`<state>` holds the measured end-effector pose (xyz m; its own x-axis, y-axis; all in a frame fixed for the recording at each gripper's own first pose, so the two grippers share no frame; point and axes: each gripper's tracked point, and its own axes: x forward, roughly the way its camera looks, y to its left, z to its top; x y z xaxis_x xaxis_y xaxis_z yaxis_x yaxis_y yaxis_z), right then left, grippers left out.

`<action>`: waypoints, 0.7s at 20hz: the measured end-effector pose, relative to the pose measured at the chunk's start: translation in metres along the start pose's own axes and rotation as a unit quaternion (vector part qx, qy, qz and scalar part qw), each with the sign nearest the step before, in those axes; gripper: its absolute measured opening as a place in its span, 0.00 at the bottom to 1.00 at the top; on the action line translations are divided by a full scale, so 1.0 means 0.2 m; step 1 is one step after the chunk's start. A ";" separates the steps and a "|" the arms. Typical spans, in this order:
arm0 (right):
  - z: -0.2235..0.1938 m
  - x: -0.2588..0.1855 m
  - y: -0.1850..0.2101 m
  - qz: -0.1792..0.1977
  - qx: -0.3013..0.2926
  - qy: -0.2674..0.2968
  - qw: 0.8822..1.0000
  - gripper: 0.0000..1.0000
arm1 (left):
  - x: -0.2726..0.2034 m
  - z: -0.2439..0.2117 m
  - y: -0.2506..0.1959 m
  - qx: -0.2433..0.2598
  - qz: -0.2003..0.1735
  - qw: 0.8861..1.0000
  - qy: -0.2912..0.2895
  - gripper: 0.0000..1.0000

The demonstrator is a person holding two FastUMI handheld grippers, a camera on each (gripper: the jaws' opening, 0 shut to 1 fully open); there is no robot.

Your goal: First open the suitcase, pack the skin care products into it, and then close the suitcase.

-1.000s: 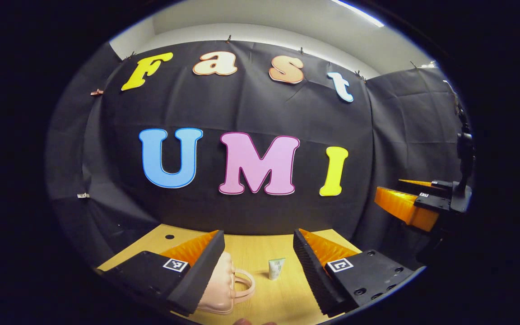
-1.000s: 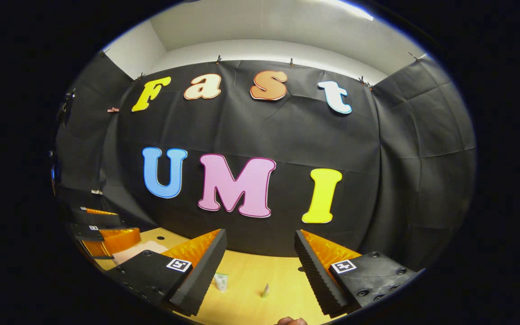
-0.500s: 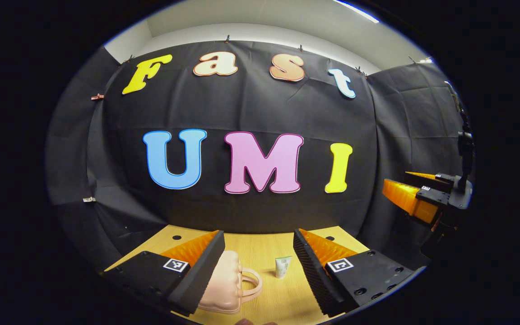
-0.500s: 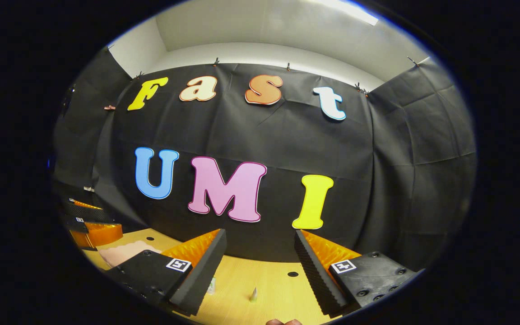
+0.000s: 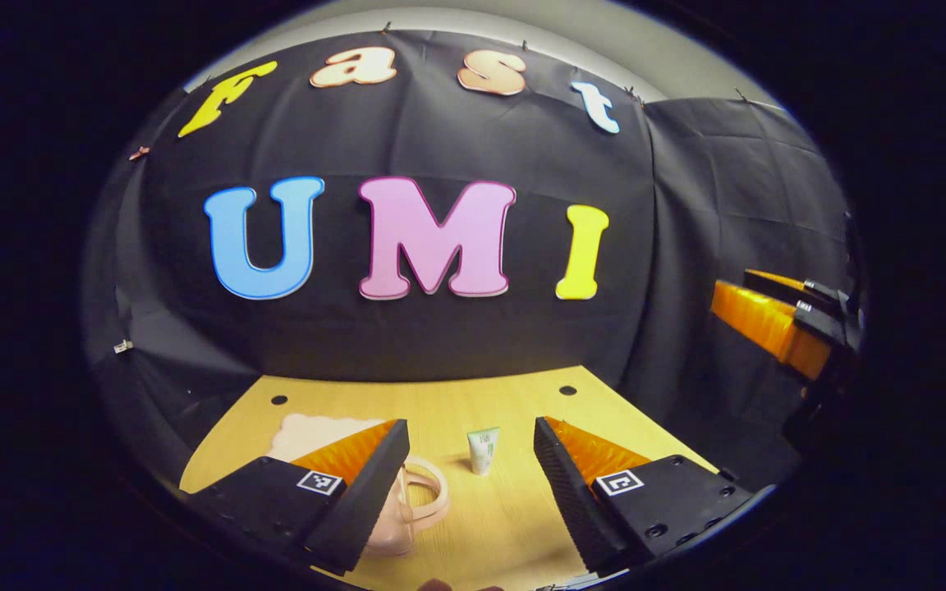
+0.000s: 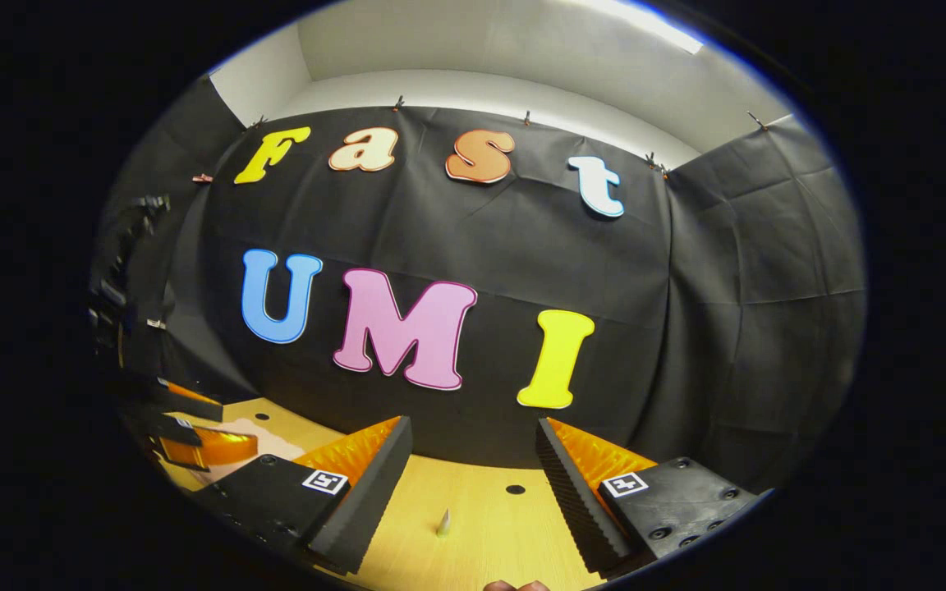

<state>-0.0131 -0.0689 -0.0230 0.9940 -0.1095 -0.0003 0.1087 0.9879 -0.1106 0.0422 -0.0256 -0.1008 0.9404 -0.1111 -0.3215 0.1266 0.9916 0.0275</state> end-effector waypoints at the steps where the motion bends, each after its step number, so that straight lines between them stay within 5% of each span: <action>1: -0.03 -0.01 -0.01 -0.003 0.001 0.006 1.000 0.96 | 0.07 -0.07 0.00 -0.004 -0.006 1.000 0.029 0.96; 6: -0.21 -0.09 -0.19 -0.035 -0.009 0.045 0.998 0.96 | 0.39 -0.34 0.01 -0.028 -0.020 0.987 0.158 0.96; 10: -0.34 -0.14 -0.38 -0.066 0.008 0.078 0.995 0.96 | 0.61 -0.71 0.15 -0.020 0.037 0.949 0.313 0.97; 14: -0.45 -0.19 -0.62 -0.105 0.015 0.104 0.989 0.96 | 0.78 -0.91 0.24 -0.024 0.079 0.918 0.387 0.97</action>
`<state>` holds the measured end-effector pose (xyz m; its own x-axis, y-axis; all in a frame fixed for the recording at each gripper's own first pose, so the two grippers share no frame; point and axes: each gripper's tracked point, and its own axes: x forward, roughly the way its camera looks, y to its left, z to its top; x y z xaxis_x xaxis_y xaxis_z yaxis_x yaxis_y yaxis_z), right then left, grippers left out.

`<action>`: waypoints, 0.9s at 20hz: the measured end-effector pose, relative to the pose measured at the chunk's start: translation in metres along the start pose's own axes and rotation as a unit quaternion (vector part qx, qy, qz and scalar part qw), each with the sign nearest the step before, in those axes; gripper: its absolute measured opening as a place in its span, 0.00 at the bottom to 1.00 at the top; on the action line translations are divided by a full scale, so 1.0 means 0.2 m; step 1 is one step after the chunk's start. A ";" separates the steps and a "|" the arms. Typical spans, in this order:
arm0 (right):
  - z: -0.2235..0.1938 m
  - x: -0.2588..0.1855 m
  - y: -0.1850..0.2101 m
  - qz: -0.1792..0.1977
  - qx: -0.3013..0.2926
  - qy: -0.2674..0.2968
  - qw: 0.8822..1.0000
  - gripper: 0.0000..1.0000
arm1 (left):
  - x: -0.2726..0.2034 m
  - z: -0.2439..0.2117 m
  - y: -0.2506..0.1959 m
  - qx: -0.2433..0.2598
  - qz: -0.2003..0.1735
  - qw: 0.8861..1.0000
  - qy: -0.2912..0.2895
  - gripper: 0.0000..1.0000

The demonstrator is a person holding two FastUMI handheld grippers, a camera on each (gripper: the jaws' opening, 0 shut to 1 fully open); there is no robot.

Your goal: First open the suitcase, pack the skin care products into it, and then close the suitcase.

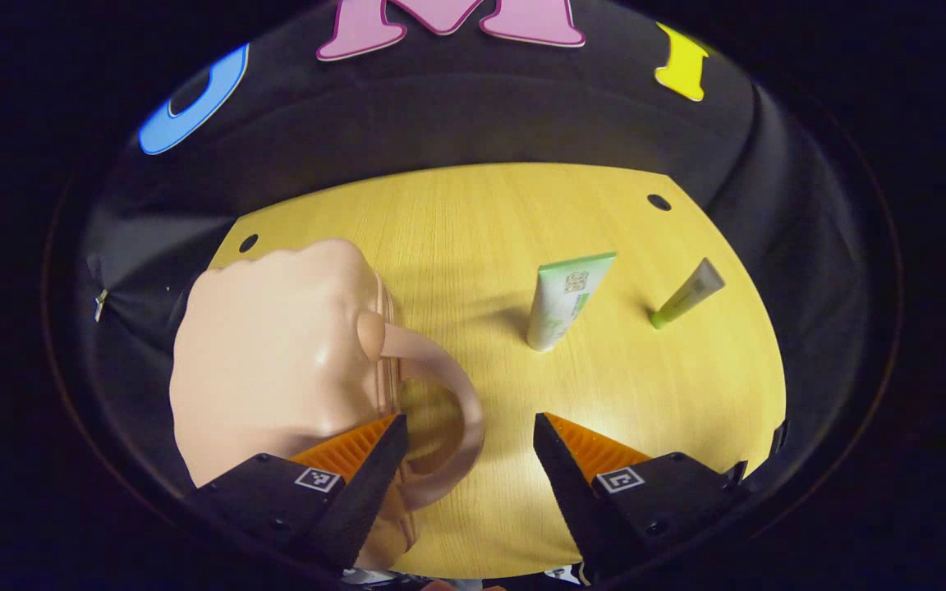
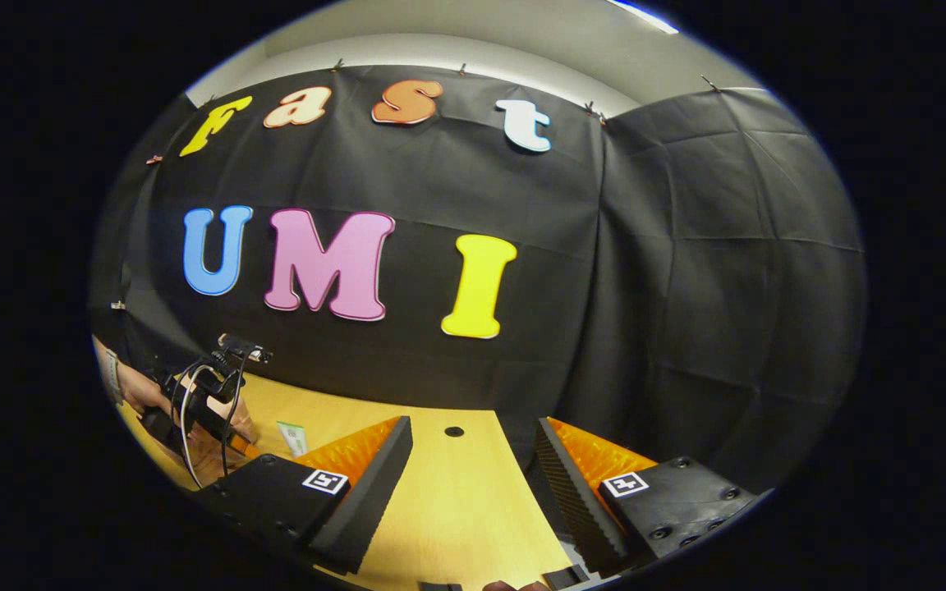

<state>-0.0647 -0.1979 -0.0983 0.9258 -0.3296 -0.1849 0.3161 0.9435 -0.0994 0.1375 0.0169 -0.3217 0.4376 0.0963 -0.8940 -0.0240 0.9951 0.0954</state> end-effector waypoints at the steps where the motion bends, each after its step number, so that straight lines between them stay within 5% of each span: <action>1: -0.02 0.00 -0.05 -0.009 0.002 0.006 1.000 0.96 | 0.07 -0.01 -0.01 -0.016 -0.006 1.000 0.010 0.97; 7: -0.11 0.06 -0.25 -0.033 0.011 0.030 0.999 0.96 | 0.22 -0.01 0.01 -0.007 0.013 0.999 0.044 0.90; 10: -0.14 0.10 -0.21 -0.010 0.021 0.044 0.999 0.96 | 0.20 -0.02 0.01 -0.019 -0.010 0.999 0.048 0.17; 14: -0.15 0.17 -0.11 0.034 0.008 0.042 0.999 0.96 | -0.08 0.12 -0.01 -0.003 -0.032 0.999 0.006 0.12; 18: -0.18 0.29 0.09 0.087 0.018 0.047 0.995 0.96 | -0.50 0.30 0.27 0.005 -0.022 0.998 -0.057 0.11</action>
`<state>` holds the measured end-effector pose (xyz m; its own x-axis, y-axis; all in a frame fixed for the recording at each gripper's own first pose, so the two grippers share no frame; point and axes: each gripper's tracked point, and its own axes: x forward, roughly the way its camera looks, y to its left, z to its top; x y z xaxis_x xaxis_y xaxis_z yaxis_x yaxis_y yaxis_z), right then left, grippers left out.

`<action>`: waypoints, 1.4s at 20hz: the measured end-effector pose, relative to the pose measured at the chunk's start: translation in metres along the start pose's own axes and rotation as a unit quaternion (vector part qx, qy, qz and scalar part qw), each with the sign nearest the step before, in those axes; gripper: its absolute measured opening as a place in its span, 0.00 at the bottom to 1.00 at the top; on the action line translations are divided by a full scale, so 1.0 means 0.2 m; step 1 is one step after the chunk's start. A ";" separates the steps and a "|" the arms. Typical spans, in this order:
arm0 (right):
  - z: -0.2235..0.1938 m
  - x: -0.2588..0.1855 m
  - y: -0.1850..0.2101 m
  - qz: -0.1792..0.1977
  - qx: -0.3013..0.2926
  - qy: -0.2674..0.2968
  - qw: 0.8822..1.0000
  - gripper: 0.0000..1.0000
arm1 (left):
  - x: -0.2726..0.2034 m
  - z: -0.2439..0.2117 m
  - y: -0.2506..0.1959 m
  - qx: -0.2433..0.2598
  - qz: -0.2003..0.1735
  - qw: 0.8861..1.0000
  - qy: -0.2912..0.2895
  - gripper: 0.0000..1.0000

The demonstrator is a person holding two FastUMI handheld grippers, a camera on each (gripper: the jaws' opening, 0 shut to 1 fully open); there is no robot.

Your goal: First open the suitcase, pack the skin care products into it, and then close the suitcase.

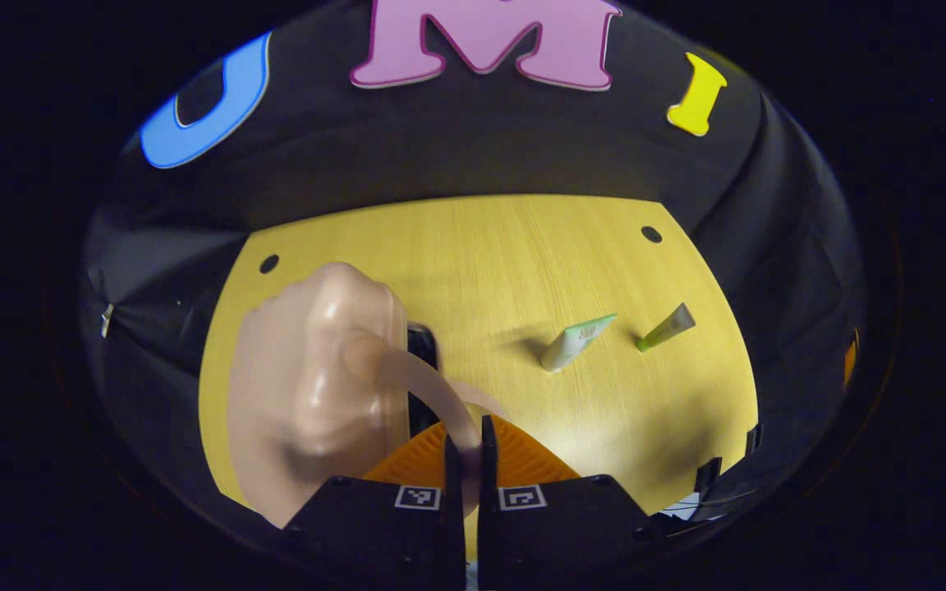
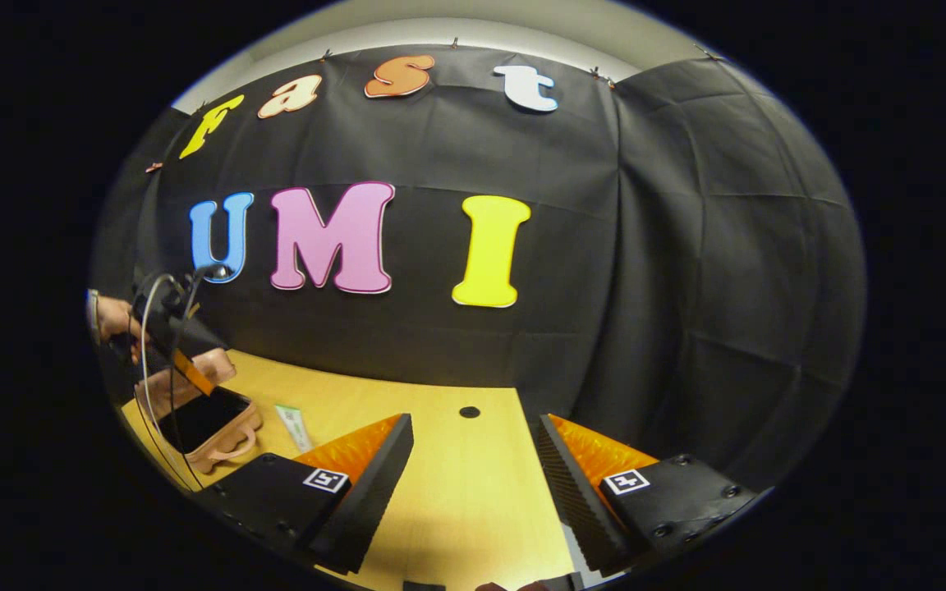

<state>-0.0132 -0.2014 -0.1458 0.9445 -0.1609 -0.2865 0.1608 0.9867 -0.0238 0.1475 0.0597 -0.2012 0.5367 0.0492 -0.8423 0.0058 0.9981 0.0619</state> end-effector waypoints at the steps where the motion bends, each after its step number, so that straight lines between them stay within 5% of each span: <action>1: 0.02 0.03 0.05 0.009 -0.006 -0.003 1.000 0.96 | -0.11 0.05 0.11 -0.009 0.005 1.000 -0.014 0.11; 9: 0.28 0.10 0.60 0.020 -0.003 -0.051 0.998 0.96 | -0.49 0.15 1.41 -0.051 0.119 0.989 -0.065 0.09; 11: 0.28 0.11 0.76 0.022 0.001 -0.038 0.999 0.96 | -0.41 0.05 1.73 -0.066 0.141 0.987 -0.048 0.08; 15: 0.26 0.13 0.96 0.004 -0.012 -0.029 1.000 0.96 | -0.07 -0.18 2.18 -0.115 0.119 0.986 -0.031 0.08; 21: 0.14 0.12 1.13 -0.017 0.004 0.037 0.999 0.96 | 0.43 -0.61 2.51 -0.191 0.059 0.980 0.017 0.09; 26: 0.08 0.11 1.13 -0.049 0.024 0.065 0.996 0.96 | 0.58 -0.75 2.58 -0.177 0.074 0.981 0.036 0.10; 28: 0.04 0.09 1.13 -0.057 0.017 0.071 0.996 0.96 | 0.55 -0.71 2.60 -0.167 0.075 0.983 0.007 0.31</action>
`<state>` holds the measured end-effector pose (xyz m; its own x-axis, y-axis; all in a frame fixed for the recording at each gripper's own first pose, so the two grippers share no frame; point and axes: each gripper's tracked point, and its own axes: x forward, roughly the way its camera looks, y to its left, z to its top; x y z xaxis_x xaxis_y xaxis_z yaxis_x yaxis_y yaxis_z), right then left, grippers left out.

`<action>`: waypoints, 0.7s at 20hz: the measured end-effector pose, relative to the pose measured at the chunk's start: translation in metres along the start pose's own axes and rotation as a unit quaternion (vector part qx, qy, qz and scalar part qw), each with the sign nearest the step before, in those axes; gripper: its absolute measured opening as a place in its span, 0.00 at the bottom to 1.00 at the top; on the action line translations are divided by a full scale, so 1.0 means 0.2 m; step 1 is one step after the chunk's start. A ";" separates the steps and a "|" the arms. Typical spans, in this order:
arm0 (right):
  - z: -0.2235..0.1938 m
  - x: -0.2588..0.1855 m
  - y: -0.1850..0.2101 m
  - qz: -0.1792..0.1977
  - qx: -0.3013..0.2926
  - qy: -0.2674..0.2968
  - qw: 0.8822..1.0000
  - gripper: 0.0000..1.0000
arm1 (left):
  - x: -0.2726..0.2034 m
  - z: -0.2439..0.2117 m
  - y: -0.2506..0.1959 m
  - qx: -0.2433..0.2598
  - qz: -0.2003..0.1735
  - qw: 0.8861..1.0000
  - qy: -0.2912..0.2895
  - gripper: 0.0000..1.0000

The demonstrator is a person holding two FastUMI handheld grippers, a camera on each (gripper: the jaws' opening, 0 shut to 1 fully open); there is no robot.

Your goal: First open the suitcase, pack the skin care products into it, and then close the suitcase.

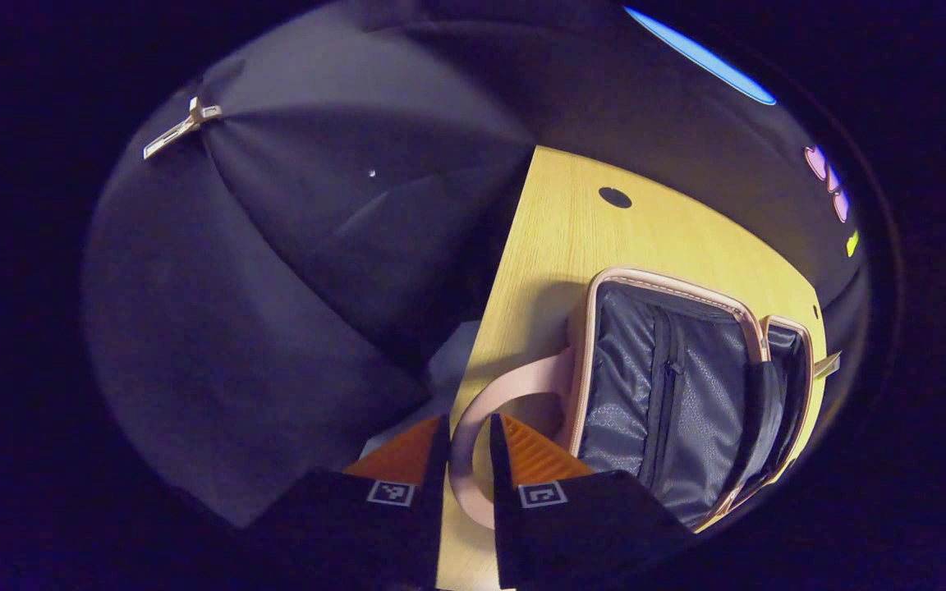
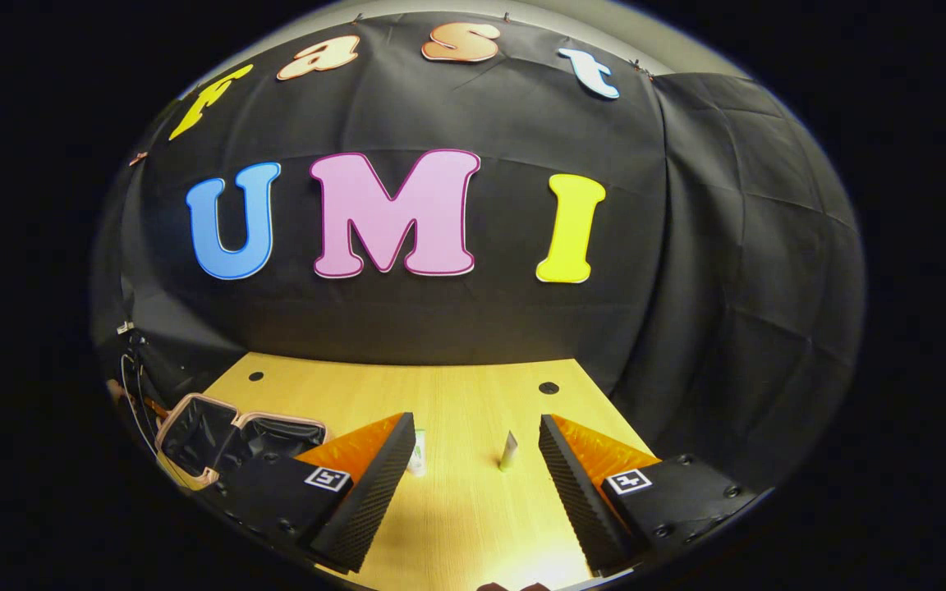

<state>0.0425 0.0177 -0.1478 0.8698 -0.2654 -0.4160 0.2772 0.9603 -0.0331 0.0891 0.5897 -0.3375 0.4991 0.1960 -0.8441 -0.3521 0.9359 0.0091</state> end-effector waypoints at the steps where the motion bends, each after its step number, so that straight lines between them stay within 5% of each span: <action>1: -0.01 0.00 -0.01 -0.004 -0.004 0.002 1.000 0.96 | -0.04 0.05 0.00 0.010 0.000 1.000 -0.022 0.39; 3: -0.04 0.00 -0.02 -0.007 -0.014 0.008 1.000 0.96 | -0.20 0.19 -0.03 0.052 0.007 0.995 -0.082 0.88; 4: -0.05 0.02 -0.03 -0.011 -0.019 0.010 1.000 0.96 | -0.31 0.28 -0.08 0.082 0.013 0.989 -0.119 0.96; 6: -0.05 0.05 -0.05 -0.017 -0.019 0.012 1.000 0.96 | -0.56 0.44 -0.24 0.124 0.004 0.975 -0.186 0.95; 9: -0.02 0.09 -0.06 -0.012 -0.019 0.003 1.000 0.96 | -0.95 0.57 -0.71 0.164 -0.065 0.944 -0.280 0.97; 14: -0.03 0.17 -0.12 -0.005 -0.026 -0.007 1.000 0.96 | -1.51 0.39 -1.88 0.199 -0.279 0.881 -0.326 0.97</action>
<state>0.0627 -0.0133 -0.1655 0.8728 -0.2762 -0.4024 0.2653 0.9605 -0.0839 0.1323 0.2011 -0.0434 0.9009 -0.3218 -0.2912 0.3329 0.9429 -0.0121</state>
